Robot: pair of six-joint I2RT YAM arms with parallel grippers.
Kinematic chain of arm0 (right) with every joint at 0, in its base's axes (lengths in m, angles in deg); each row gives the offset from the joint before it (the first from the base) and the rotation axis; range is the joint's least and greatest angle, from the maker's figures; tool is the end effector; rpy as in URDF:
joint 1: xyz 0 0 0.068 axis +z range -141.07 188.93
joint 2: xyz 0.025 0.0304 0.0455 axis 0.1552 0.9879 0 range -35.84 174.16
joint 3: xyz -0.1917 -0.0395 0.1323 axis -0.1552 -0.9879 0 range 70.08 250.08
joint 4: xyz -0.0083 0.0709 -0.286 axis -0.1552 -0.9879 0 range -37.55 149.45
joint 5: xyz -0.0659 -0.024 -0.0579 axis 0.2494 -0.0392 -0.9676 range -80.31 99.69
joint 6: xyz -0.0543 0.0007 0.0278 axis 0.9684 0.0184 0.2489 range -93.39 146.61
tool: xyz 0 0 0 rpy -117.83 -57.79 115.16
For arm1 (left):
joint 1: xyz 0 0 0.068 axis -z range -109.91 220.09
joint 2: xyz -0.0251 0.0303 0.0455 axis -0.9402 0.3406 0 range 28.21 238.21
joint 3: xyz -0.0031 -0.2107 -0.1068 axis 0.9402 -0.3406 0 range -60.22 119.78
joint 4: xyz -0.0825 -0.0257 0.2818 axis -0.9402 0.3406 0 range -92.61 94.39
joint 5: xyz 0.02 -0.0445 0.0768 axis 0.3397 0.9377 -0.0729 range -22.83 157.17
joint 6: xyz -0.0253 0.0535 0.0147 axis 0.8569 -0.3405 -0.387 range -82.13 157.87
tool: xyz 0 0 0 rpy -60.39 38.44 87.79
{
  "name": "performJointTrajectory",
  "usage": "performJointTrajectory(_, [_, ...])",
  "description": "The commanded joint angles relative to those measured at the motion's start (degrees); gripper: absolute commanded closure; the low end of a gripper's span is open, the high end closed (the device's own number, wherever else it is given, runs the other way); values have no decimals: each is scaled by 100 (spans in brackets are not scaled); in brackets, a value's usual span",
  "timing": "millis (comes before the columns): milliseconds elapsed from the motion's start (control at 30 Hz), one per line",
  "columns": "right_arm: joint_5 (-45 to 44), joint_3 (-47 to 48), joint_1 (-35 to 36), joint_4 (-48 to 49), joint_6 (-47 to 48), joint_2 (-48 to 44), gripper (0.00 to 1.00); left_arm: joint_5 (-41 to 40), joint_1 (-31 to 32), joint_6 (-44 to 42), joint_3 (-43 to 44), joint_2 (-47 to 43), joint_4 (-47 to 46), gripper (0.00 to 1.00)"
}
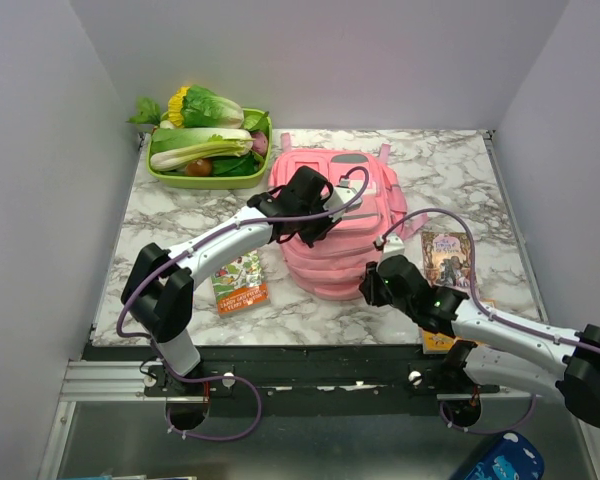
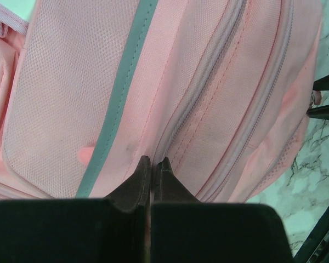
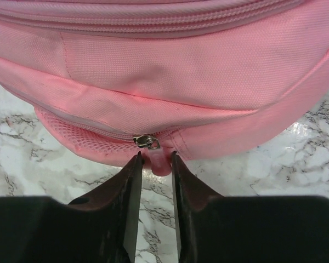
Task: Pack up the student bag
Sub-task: Unzip the student bag at the center of the board.
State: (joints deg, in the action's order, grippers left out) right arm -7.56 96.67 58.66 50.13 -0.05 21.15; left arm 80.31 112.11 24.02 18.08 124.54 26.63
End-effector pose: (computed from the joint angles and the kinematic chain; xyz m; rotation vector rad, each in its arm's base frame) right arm 0.1781 0.1891 0.1378 -0.2930 2.2362 0.3843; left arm 0.2978 -0.2825 0.2214 1.2327 2.0918 -0.5020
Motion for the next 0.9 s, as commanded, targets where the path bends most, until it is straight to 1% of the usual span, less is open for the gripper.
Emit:
performJointTrajectory(0, [12,-215,-25,449,-259,-109,69,-190,-71,40,256,-9,-181,100])
performJointTrajectory(33, [-14,-303,-25,458,-348,-170,72,-190,-71,40,247,-9,-181,100])
performJointTrajectory(133, [55,-400,-17,449,-507,-390,76,-172,-80,84,264,26,-190,100])
performJointTrajectory(367, [415,-409,-25,273,-876,-645,82,-172,-71,198,308,52,-190,100])
performJointTrajectory(500, [705,-182,-25,203,-1034,-654,89,-181,-71,207,308,43,-181,100])
performJointTrajectory(600, [1075,65,-25,72,-1113,-435,95,-207,-71,216,291,35,-199,100])
performJointTrajectory(633, [1127,214,-25,62,-1114,-348,99,-190,-71,233,308,52,-190,100])
performJointTrajectory(767, [1365,364,-8,194,-1123,197,99,-67,-71,391,431,105,-111,100])
performJointTrajectory(867, [1383,522,27,168,-1202,426,99,-58,-71,593,510,149,-111,100])
